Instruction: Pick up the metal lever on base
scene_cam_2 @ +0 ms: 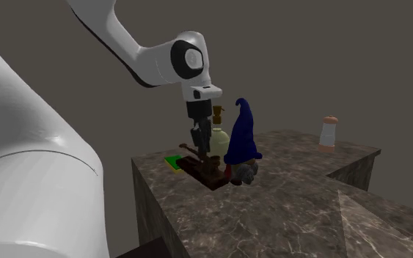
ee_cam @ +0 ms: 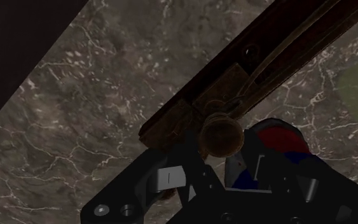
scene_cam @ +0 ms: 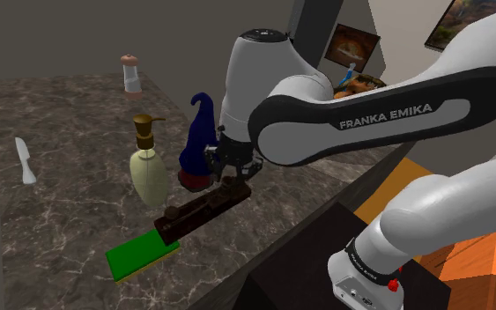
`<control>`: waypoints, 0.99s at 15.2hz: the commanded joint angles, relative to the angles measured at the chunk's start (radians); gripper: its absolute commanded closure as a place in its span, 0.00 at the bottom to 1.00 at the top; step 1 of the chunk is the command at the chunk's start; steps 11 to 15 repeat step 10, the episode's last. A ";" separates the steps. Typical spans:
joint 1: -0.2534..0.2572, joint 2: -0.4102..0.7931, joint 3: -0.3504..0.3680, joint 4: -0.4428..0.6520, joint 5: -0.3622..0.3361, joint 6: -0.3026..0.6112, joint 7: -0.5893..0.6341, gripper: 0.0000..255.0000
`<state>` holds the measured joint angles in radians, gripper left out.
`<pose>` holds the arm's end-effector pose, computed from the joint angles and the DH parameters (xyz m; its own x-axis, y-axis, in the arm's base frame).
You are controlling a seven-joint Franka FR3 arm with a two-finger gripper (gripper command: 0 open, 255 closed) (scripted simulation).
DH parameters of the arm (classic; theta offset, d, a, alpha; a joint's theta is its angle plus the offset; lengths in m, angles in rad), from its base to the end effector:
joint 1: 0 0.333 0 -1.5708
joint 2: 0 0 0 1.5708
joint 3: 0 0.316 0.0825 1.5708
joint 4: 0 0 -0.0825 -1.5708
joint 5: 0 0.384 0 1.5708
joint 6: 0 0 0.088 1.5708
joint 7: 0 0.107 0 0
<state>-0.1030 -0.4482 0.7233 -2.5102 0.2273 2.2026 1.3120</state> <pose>0.3443 0.2550 0.4037 0.6417 -0.7586 0.1132 -0.7604 -0.6485 -0.0350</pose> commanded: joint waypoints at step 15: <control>0.014 -0.061 -0.049 0.082 0.004 -0.141 -0.021 1.00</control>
